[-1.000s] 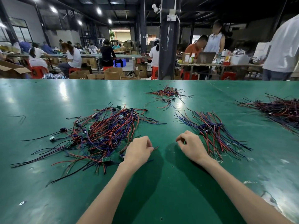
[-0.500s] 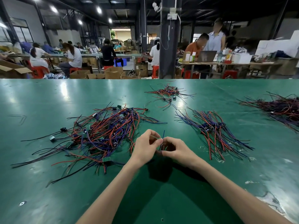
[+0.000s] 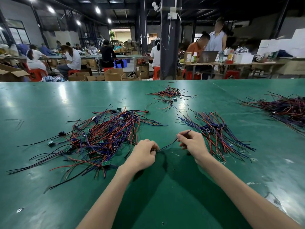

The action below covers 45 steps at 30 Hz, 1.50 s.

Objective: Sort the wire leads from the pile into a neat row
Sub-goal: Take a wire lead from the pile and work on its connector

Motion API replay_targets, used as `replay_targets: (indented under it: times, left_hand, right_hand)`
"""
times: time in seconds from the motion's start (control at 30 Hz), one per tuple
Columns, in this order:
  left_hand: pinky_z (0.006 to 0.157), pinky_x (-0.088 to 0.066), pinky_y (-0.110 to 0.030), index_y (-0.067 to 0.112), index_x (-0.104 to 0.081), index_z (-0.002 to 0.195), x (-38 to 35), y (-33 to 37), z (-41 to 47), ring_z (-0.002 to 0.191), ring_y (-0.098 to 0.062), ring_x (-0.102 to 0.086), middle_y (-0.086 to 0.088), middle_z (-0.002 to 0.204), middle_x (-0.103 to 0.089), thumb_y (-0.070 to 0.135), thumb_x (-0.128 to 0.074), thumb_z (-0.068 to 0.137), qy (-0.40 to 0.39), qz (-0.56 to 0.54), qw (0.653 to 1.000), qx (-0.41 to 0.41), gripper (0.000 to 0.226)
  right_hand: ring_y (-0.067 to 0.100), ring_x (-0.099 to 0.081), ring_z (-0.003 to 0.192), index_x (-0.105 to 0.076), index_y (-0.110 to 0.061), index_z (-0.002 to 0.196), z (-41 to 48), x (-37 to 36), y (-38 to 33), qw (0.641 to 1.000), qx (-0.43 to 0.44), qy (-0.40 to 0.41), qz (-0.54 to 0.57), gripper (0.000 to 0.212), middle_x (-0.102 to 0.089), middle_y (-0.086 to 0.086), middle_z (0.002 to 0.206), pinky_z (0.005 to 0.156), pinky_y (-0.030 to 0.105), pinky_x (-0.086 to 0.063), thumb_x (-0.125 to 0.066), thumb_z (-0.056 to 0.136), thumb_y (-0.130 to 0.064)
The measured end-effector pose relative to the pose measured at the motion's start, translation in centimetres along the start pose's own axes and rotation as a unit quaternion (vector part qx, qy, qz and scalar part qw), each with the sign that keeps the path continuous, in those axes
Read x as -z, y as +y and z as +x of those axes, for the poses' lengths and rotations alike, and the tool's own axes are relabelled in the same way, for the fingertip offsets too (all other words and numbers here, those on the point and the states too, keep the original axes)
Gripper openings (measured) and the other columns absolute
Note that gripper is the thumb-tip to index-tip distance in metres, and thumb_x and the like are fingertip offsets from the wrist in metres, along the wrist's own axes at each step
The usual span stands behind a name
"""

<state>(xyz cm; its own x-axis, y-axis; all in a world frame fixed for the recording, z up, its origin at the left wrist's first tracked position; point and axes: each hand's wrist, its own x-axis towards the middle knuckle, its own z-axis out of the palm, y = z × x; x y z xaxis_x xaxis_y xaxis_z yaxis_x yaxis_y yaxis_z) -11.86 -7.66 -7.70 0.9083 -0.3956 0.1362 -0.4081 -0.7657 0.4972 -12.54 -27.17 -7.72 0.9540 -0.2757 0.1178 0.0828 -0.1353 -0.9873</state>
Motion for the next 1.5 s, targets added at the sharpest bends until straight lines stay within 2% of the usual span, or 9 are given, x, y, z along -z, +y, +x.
replay_targets:
  times: [0.2, 0.27, 0.37, 0.5, 0.63, 0.83, 0.97, 1.13, 1.5]
  left_hand:
    - [0.100, -0.036, -0.040, 0.014, -0.059, 0.117, 0.1, -0.1, -0.1, 0.111, -0.024, -0.049, -0.005, 0.115, -0.060, 0.022, -0.056, 0.094, 0.055, 0.058, 0.997, -0.001, 0.024]
    - [0.097, -0.038, -0.039, 0.012, -0.061, 0.113, 0.2, 0.3, -0.2, 0.107, -0.024, -0.051, -0.005, 0.110, -0.061, 0.021, -0.058, 0.094, 0.102, 0.033, 0.994, -0.017, 0.022]
    - [0.093, -0.042, -0.038, 0.008, -0.062, 0.110, 0.3, 0.7, -0.3, 0.100, -0.024, -0.054, -0.006, 0.106, -0.060, 0.015, -0.059, 0.092, 0.178, -0.022, 0.983, -0.043, 0.019]
    - [0.083, -0.045, -0.028, 0.007, -0.061, 0.106, 0.1, 1.4, -0.5, 0.088, -0.018, -0.056, 0.002, 0.099, -0.054, 0.012, -0.060, 0.092, 0.229, -0.083, 0.967, -0.079, 0.015]
    - [0.081, -0.043, -0.026, 0.004, -0.060, 0.108, -0.7, 2.1, -0.7, 0.090, -0.019, -0.056, -0.002, 0.101, -0.052, 0.009, -0.059, 0.092, 0.211, -0.062, 0.966, -0.138, 0.017]
    - [0.086, -0.035, -0.010, 0.006, -0.059, 0.114, -1.2, 2.3, -0.9, 0.098, -0.012, -0.054, -0.001, 0.106, -0.052, 0.013, -0.064, 0.089, 0.184, -0.050, 0.966, -0.177, 0.026]
    - [0.082, -0.039, -0.018, 0.010, -0.059, 0.111, -1.3, 2.4, -0.9, 0.094, -0.012, -0.052, 0.001, 0.106, -0.055, 0.025, -0.058, 0.094, 0.187, -0.075, 0.970, -0.134, 0.023]
    - [0.082, -0.041, -0.030, 0.011, -0.060, 0.104, -1.4, 2.2, -0.8, 0.094, -0.021, -0.054, -0.004, 0.099, -0.063, 0.023, -0.048, 0.098, 0.163, -0.048, 0.981, -0.095, 0.018]
    - [0.079, -0.040, -0.028, 0.010, -0.059, 0.102, -1.5, 1.6, -0.7, 0.094, -0.020, -0.052, -0.002, 0.099, -0.061, 0.016, -0.050, 0.096, 0.180, 0.019, 0.979, -0.094, 0.012]
  right_hand:
    - [0.009, -0.059, 0.049, -0.063, -0.008, 0.079, 0.5, 0.5, 0.0, 0.998, -0.012, 0.026, 0.063, 0.012, -0.065, 0.006, 0.067, 0.049, 0.021, -0.050, -0.062, 0.090, -0.003]
    - [0.009, -0.058, 0.047, -0.061, -0.006, 0.082, 0.2, 0.3, -0.1, 0.997, -0.025, 0.009, 0.068, 0.008, -0.065, 0.008, 0.069, 0.047, 0.021, -0.050, -0.062, 0.091, -0.007]
    - [0.009, -0.053, 0.041, -0.059, -0.005, 0.078, -0.3, 0.0, -0.4, 0.997, -0.059, -0.021, 0.036, 0.019, -0.063, 0.009, 0.067, 0.041, 0.020, -0.045, -0.065, 0.090, -0.018]
    - [0.008, -0.051, 0.041, -0.065, -0.003, 0.075, -0.9, -0.4, -1.2, 0.990, -0.088, -0.097, 0.059, 0.027, -0.063, 0.007, 0.062, 0.041, 0.019, -0.044, -0.066, 0.088, -0.026]
    - [0.009, -0.052, 0.046, -0.069, -0.005, 0.081, -1.3, -0.7, -1.5, 0.978, -0.086, -0.146, 0.118, 0.019, -0.065, 0.002, 0.064, 0.044, 0.018, -0.045, -0.065, 0.087, -0.023]
    - [0.008, -0.054, 0.047, -0.066, -0.001, 0.080, -1.2, -0.5, -1.5, 0.980, -0.076, -0.126, 0.133, 0.005, -0.064, 0.004, 0.063, 0.046, 0.019, -0.047, -0.068, 0.083, -0.005]
    - [0.008, -0.054, 0.045, -0.064, -0.001, 0.078, -1.0, -0.5, -1.5, 0.980, -0.077, -0.095, 0.160, 0.007, -0.060, 0.001, 0.058, 0.048, 0.020, -0.051, -0.068, 0.083, -0.003]
    - [0.009, -0.055, 0.045, -0.062, -0.006, 0.072, -0.7, -0.1, -1.6, 0.964, -0.095, -0.075, 0.236, 0.013, -0.062, 0.001, 0.056, 0.050, 0.021, -0.054, -0.067, 0.082, 0.001]
    - [0.008, -0.058, 0.047, -0.061, -0.007, 0.075, -0.6, -0.3, -1.2, 0.963, -0.112, -0.090, 0.227, 0.011, -0.064, 0.001, 0.057, 0.056, 0.024, -0.057, -0.066, 0.084, -0.001]
